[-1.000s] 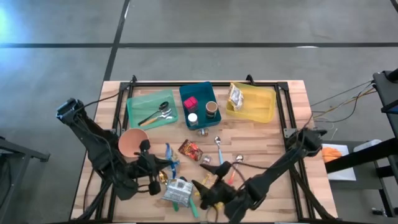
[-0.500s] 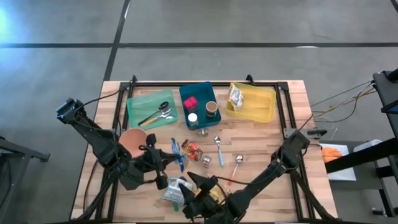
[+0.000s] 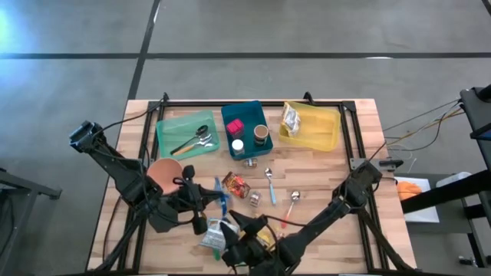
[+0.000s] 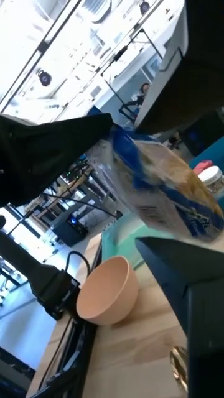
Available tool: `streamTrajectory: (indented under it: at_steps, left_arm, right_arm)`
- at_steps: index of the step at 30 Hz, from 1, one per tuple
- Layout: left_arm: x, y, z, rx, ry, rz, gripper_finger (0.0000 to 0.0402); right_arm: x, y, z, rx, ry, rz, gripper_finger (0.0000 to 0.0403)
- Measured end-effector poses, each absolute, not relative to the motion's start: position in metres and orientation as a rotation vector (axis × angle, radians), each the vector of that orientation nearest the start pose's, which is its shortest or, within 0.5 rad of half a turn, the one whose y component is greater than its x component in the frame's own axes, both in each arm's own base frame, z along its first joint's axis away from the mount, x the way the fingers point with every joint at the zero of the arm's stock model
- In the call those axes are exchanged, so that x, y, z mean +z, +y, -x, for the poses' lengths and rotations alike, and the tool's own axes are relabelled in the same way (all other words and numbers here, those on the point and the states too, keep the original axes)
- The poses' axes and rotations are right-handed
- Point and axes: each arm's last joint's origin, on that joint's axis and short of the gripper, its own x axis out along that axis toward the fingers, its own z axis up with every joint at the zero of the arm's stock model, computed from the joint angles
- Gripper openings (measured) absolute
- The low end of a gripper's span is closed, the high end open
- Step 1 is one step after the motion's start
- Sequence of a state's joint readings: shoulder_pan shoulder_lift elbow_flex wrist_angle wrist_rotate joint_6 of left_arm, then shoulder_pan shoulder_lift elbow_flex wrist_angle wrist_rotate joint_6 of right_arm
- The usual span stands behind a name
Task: Pick & Place Food Item
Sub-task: Put the blue noodle pack into the yellow bin
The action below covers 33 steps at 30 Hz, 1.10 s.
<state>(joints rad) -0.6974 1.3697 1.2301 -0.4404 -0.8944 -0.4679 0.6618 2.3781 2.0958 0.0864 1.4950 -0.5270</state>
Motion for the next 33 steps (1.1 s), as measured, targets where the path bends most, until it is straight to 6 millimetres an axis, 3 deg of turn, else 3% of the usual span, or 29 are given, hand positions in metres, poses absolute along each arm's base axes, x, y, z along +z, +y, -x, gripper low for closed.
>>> streamTrajectory:
  at_steps: [7,22,29,33]
  left_arm:
    - [0.334,-0.17,-0.24,0.226,0.359,0.067,0.0]
    - [0.332,-0.169,-0.247,0.125,0.345,0.085,0.0]
    - [0.332,-0.169,-0.247,0.124,0.345,0.082,0.0]
    - [0.332,-0.169,-0.247,0.124,0.345,0.083,0.0]
  right_arm:
    - [0.262,0.301,-0.439,-0.784,0.328,0.701,0.0205]
    - [0.262,0.298,-0.44,-0.796,0.339,0.717,0.0115]
    - [0.262,0.298,-0.44,-0.826,0.349,0.725,0.0022]
    - [0.263,0.298,-0.439,-0.836,0.352,0.726,0.0012]
